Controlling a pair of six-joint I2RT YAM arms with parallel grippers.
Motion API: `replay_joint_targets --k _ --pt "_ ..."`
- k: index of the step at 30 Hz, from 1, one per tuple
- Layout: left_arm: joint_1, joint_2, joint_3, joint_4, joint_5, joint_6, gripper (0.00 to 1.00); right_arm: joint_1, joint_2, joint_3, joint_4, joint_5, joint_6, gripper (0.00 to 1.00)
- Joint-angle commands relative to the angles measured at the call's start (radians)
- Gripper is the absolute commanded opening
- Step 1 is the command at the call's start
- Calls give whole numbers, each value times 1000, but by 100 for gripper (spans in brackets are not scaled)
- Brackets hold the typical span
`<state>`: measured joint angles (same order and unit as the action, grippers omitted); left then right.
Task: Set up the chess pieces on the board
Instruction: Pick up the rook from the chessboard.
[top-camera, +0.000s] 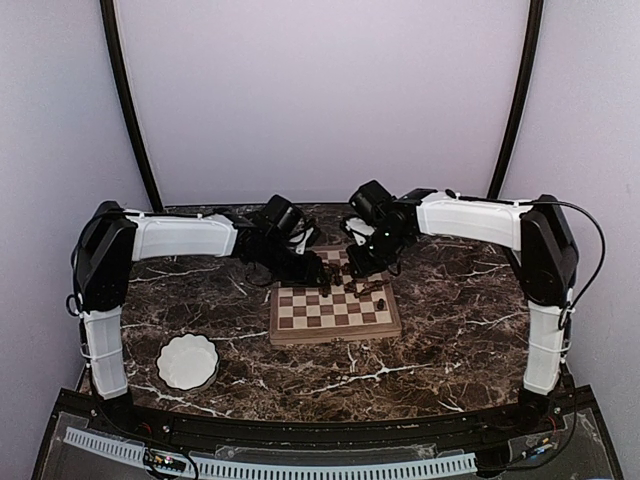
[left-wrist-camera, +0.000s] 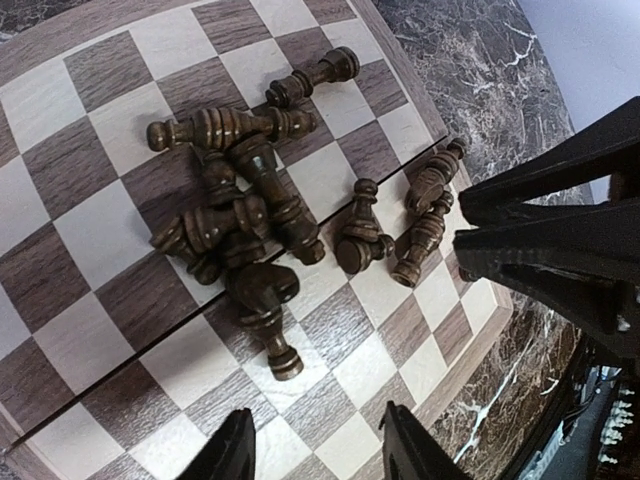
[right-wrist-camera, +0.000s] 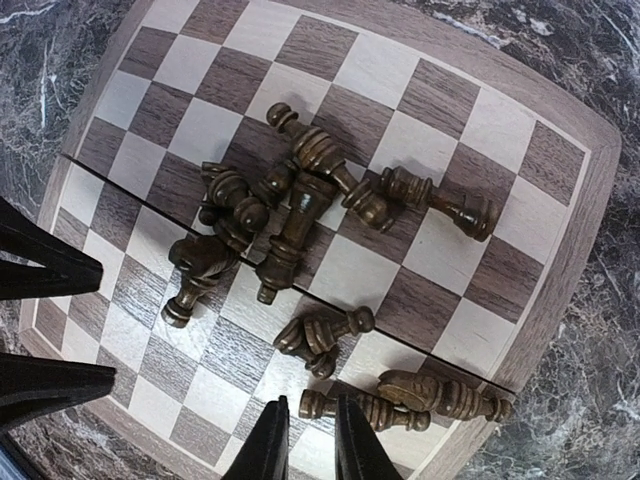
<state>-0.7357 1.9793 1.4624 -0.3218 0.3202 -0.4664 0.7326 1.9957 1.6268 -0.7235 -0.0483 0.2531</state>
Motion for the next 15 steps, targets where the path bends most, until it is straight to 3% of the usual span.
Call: replay_joint_targets --k 1,15 --pt "-28 28 48 -74 -104 -5 45 -11 -94 -27 24 12 12 18" --pt "-67 126 108 -90 -174 0 40 -43 -159 -96 34 16 4 19"
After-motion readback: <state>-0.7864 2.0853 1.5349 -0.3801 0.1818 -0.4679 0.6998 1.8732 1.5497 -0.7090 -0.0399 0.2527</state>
